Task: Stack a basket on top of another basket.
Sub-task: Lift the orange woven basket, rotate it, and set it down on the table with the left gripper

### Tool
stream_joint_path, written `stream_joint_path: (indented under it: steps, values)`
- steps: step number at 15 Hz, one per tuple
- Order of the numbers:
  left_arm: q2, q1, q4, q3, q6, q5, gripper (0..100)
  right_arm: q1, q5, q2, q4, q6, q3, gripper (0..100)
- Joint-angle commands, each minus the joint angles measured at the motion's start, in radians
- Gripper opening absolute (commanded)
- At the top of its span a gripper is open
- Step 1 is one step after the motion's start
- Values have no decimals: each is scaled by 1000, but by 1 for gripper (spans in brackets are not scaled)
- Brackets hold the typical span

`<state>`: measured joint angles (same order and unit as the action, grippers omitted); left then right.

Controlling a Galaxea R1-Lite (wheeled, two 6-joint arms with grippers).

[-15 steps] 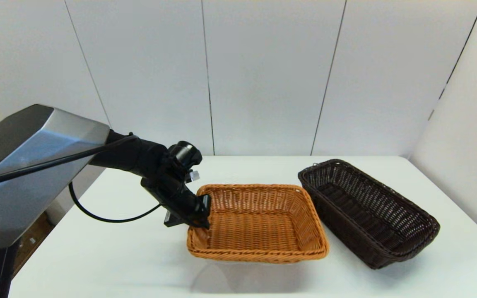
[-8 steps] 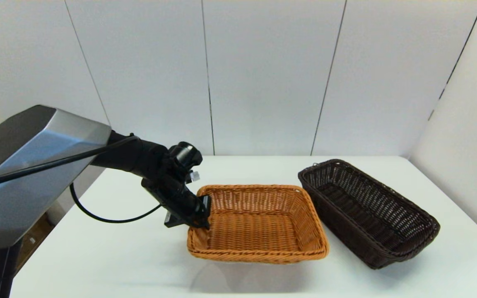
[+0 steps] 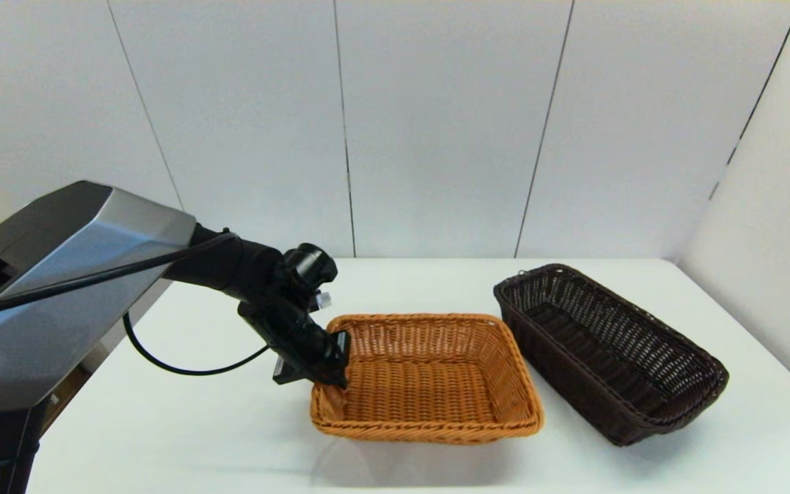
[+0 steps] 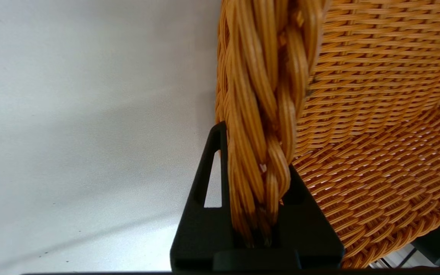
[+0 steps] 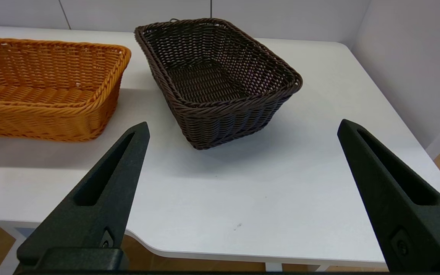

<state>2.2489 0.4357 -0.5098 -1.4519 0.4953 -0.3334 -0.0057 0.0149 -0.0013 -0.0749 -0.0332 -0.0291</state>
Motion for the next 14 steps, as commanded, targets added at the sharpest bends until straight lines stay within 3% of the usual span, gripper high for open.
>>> stream_joint_path:
  steps: [1,2,14]
  values:
    - [6,3,-4,-1,9,-1,0,0,0,0,0,-1,0,100]
    - [6,3,-4,-2,17,2,100,0,0,0,-2,-1,0,100]
    - [-115,-9,-24,-13,20,22,100,0,0,1,-2,-1,0,100]
